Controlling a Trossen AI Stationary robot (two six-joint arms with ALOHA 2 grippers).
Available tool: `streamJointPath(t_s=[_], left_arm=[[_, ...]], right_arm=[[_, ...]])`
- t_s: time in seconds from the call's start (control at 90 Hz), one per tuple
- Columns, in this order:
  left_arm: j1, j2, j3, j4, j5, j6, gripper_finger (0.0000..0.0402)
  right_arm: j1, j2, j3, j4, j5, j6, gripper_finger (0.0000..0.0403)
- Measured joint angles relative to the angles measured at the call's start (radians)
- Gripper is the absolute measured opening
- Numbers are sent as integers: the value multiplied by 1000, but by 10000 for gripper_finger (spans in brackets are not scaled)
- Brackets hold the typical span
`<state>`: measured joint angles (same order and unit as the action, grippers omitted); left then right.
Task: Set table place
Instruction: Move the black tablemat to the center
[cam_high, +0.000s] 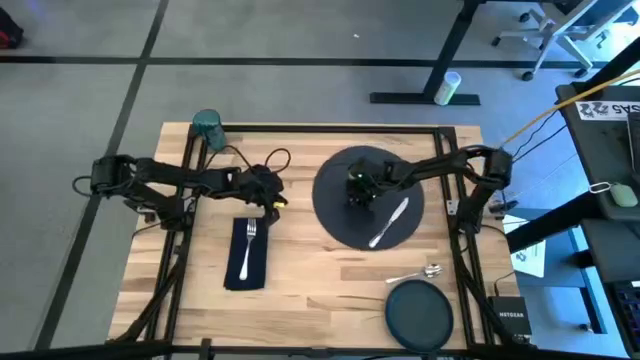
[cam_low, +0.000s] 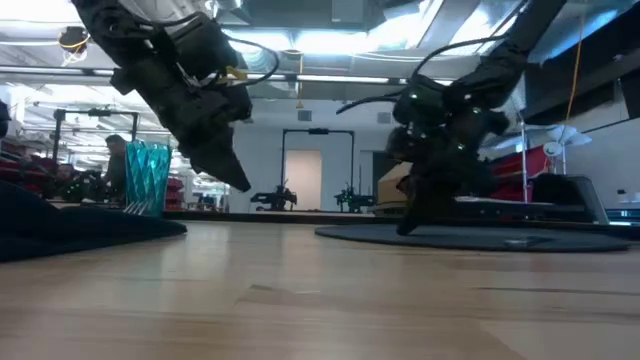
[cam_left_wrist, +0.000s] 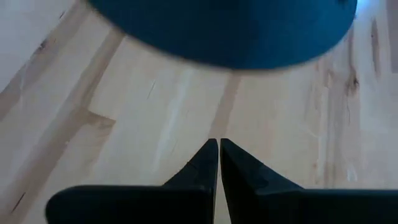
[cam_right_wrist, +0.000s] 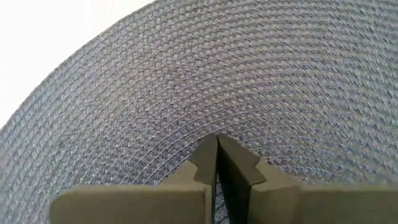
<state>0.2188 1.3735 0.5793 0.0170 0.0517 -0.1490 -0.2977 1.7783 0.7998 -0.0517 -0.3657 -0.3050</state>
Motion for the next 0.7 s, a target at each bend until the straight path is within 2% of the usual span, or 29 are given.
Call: streamJointPath(t_s=[0.278, 0.7], left_arm=[[0, 0, 0, 23, 15, 26, 1], [-4, 41, 0, 32, 47, 49, 1]], right_arm=[[75, 119, 129, -5, -80, -18, 0], [175, 124, 157, -21, -61, -9, 0]])
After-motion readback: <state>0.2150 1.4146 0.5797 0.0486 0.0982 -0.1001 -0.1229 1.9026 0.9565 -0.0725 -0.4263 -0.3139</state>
